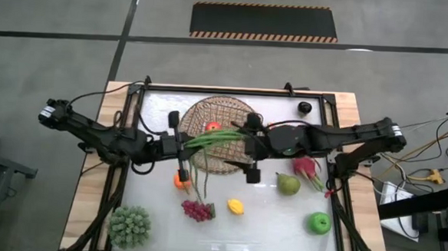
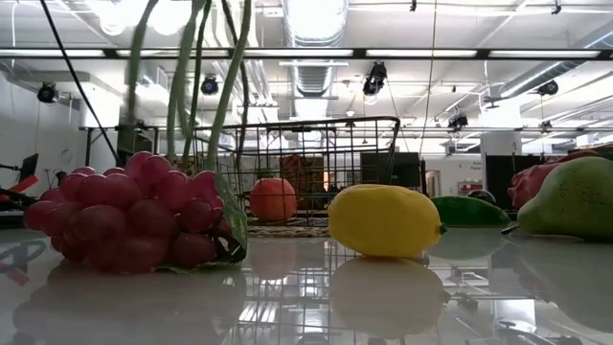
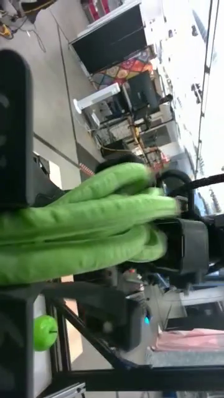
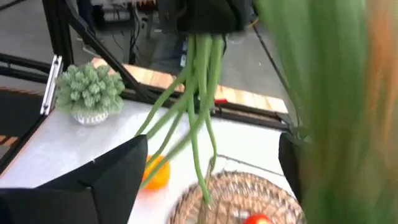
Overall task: Build produce basket
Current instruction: Put the string beans into the wire basket
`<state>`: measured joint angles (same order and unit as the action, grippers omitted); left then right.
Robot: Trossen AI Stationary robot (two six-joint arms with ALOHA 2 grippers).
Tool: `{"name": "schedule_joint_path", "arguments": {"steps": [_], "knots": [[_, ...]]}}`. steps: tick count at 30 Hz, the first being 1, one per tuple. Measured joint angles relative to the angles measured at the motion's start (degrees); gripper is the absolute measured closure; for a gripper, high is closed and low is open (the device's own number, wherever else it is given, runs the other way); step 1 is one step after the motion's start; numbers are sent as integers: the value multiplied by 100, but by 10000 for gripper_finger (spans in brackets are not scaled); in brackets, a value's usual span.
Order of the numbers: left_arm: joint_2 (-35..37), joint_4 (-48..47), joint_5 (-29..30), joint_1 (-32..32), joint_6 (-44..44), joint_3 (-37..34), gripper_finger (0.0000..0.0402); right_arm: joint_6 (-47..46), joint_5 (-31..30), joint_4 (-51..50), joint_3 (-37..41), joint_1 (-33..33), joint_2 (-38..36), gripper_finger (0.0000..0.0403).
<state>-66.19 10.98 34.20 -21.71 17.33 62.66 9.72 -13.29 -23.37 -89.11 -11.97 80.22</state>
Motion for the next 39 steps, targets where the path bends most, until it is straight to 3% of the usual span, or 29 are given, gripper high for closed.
{"name": "schedule_joint_path", "arguments": {"steps": [6, 9, 14, 18, 21, 28, 32, 39], "knots": [[417, -493, 261, -2, -84, -340, 401, -291, -64, -719, -161, 0, -330, 38], [612, -483, 395, 0, -193, -541, 401, -460, -375, -915, -244, -2, -521, 37], [696, 295, 328, 0, -249, -853, 401, -360, -477, -856, -222, 0, -616, 37], [714, 899, -134, 0, -181, -969, 401, -26, -413, -147, 59, 0, -292, 37], [624, 1063, -378, -2, -193, -969, 401, 150, -26, 726, 306, 0, 41, 37], [324, 1828, -557, -4, -210, -969, 401, 528, 206, 2296, 454, 78, 720, 37], [185, 2179, -572, -4, -351, -969, 401, 331, 807, 2684, 360, 190, 950, 39], [-71, 2799, -737, -4, -361, -969, 401, 217, 1109, 3263, 329, 359, 1271, 72]]}}
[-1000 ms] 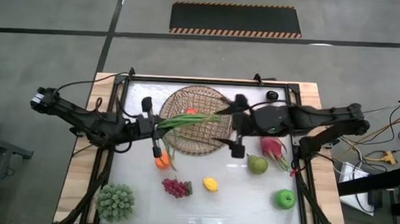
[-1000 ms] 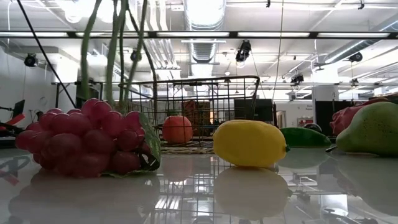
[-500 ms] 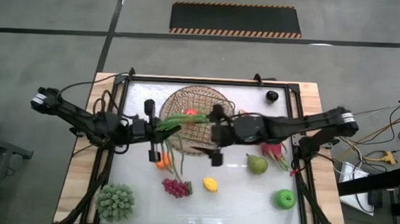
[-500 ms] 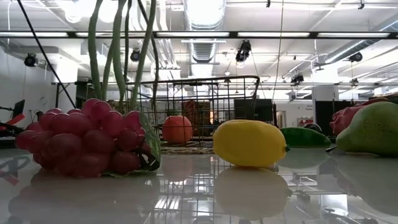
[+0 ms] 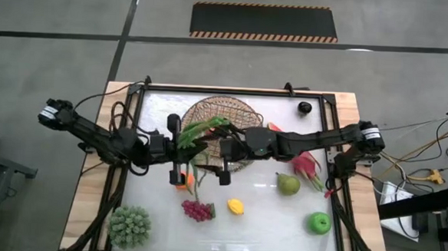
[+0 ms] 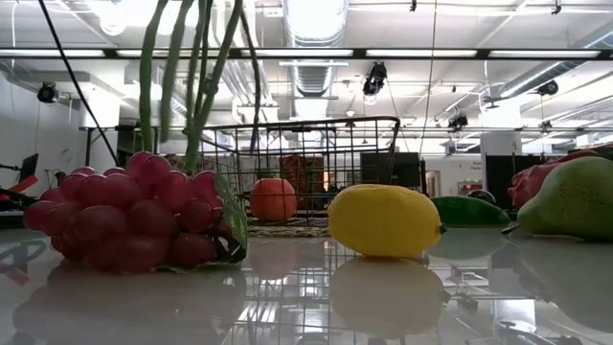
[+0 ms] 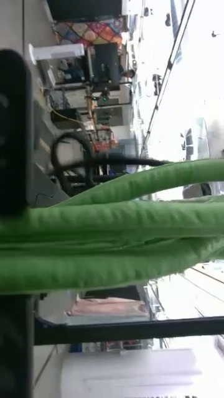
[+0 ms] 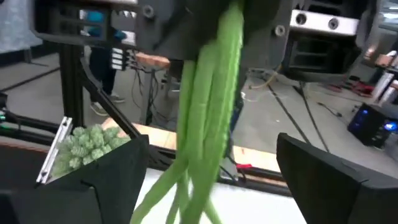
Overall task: Build produce basket
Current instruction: Put the string beans into the wire basket
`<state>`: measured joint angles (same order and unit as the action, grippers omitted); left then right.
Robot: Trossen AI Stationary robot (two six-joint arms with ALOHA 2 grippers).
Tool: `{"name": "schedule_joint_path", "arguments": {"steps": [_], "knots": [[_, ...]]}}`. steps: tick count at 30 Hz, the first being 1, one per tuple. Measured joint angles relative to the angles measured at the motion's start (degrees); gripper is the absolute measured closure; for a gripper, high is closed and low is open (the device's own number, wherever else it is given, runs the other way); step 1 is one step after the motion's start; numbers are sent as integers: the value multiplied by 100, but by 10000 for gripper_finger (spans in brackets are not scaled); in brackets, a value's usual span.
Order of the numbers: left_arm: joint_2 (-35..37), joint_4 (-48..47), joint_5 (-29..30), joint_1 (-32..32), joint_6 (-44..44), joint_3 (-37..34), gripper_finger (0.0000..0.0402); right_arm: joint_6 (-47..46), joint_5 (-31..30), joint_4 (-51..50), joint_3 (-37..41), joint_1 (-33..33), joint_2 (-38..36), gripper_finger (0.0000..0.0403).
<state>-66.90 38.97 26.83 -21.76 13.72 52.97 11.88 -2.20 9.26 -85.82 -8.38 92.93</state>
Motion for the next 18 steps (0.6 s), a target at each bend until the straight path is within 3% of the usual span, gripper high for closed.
{"name": "schedule_joint_path", "arguments": {"steps": [4, 8, 12, 17, 18], "knots": [[-127, 185, -17, 33, 13, 2, 401, -130, 478, 406, 0, 34, 165, 89], [-209, 309, -16, 44, 10, 2, 401, -108, 525, 633, 0, 28, 229, 123], [-207, 316, -14, 42, -27, 2, 401, -77, 529, 637, -1, 34, 213, 213], [-194, 333, 19, 109, -303, 4, 401, 13, 848, 617, -49, 39, 211, 368], [-196, 333, 19, 113, -307, 6, 401, 40, 887, 601, -56, 40, 211, 377]]}}
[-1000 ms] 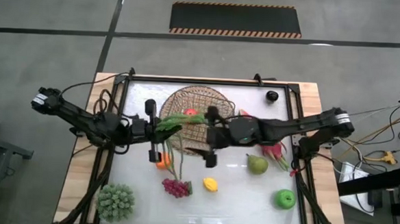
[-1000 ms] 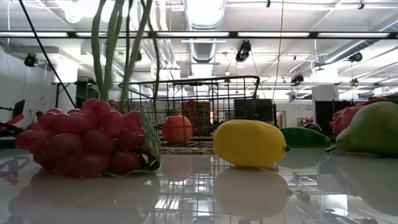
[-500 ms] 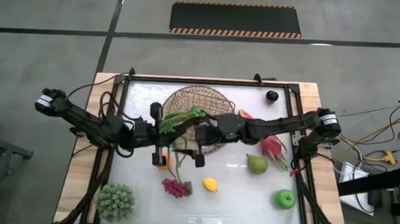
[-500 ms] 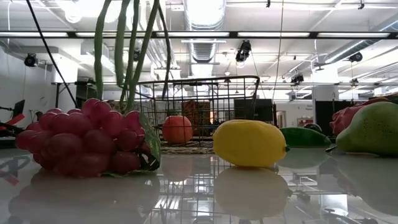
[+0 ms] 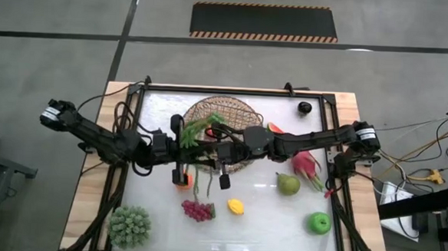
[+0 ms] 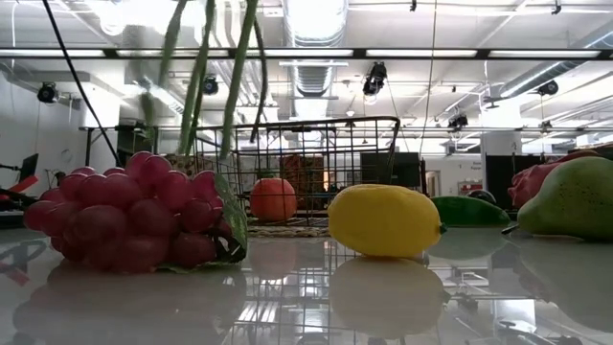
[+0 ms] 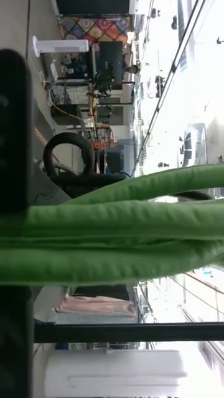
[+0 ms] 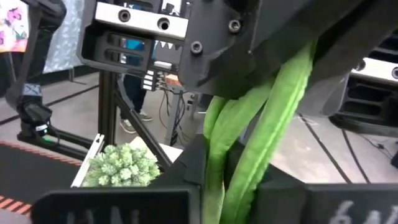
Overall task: Build produce basket
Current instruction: Put the string beans into the wire basket
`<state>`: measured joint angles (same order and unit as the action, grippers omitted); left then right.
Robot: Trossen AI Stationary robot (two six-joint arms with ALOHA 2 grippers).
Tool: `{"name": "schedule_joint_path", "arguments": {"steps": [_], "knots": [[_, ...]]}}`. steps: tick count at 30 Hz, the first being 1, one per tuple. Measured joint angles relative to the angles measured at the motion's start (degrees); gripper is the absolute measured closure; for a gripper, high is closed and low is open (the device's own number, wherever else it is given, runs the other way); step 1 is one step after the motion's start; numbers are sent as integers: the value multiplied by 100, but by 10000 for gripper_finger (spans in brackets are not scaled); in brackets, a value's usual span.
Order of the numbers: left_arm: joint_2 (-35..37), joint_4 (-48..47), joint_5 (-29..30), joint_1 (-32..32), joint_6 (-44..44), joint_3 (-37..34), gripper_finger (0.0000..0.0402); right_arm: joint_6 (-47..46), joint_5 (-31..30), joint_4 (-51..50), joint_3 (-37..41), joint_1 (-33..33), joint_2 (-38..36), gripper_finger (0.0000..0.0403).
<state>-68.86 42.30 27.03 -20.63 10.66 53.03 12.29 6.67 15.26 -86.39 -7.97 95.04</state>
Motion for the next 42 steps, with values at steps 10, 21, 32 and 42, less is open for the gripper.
{"name": "schedule_joint_path", "arguments": {"steps": [10, 21, 32, 42], "knots": [[238, -595, 27, 11, -94, 7, 325, -100, 91, -630, -22, 16, -323, 392], [950, -2280, 111, 11, -138, 7, 211, -555, 108, -1569, -27, 148, -1090, 393], [1398, -3343, 522, 16, -153, 2, 210, -569, 80, -1772, -328, 556, -1746, 394], [1732, -4153, 1201, 16, -302, 0, 209, -443, -52, -1982, -887, 689, -1768, 393]]}}
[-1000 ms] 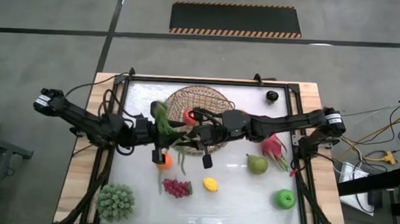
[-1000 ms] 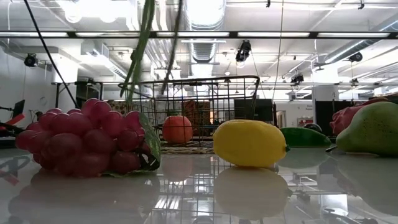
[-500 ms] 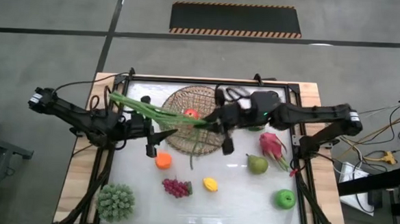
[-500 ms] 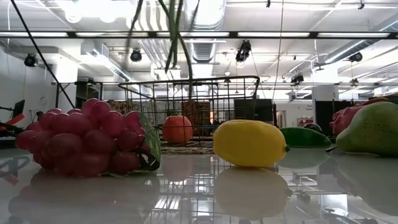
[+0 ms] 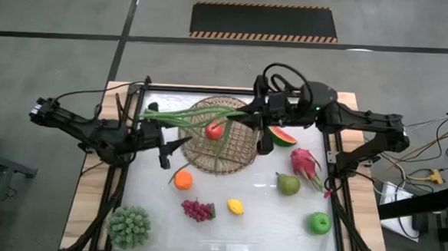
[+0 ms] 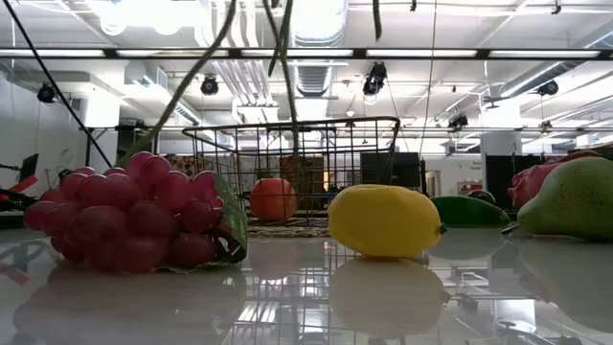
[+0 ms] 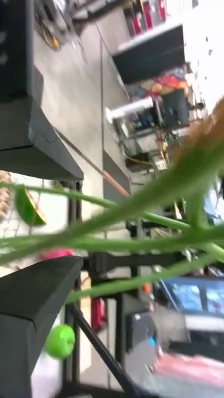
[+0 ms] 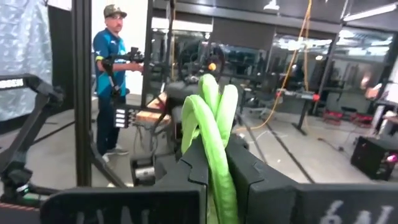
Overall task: Build produce basket
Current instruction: Put the string beans into the wire basket
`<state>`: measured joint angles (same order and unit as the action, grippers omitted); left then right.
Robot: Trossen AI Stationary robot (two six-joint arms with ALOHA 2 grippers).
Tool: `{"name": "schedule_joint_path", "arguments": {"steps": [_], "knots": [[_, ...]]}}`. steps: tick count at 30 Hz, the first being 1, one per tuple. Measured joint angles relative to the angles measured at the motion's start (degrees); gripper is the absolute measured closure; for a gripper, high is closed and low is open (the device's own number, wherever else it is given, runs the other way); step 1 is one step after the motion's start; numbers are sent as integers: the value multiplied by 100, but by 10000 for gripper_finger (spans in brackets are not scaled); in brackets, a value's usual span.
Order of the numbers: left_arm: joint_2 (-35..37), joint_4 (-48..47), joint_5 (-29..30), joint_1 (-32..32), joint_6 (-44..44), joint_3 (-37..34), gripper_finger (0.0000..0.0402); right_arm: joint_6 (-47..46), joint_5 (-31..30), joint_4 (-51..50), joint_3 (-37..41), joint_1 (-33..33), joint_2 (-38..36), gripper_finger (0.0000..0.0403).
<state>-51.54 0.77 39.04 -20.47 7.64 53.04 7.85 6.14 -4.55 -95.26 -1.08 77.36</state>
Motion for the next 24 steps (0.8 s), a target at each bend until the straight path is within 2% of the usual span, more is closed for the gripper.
{"name": "schedule_joint_path", "arguments": {"steps": [3, 5, 7, 12, 17, 24], "knots": [[-12, -33, 529, -4, -138, 0, 200, 88, -75, -217, -235, 0, -2, 392], [-15, -112, 1056, -2, -28, 18, 194, 237, -409, -415, -387, -2, -2, 392], [38, -328, 1341, 2, 165, 33, 190, 427, -748, -588, -528, -2, -2, 392], [348, -802, 1471, -2, 377, 36, 189, 871, -1338, -655, -975, 0, 0, 392], [820, -1531, 1564, 0, 324, 37, 189, 1195, -1450, -1018, -1686, 2, 108, 392], [1283, -1635, 1573, 0, 112, -3, 189, 1968, -1868, -919, -2514, 116, 563, 392]]}}
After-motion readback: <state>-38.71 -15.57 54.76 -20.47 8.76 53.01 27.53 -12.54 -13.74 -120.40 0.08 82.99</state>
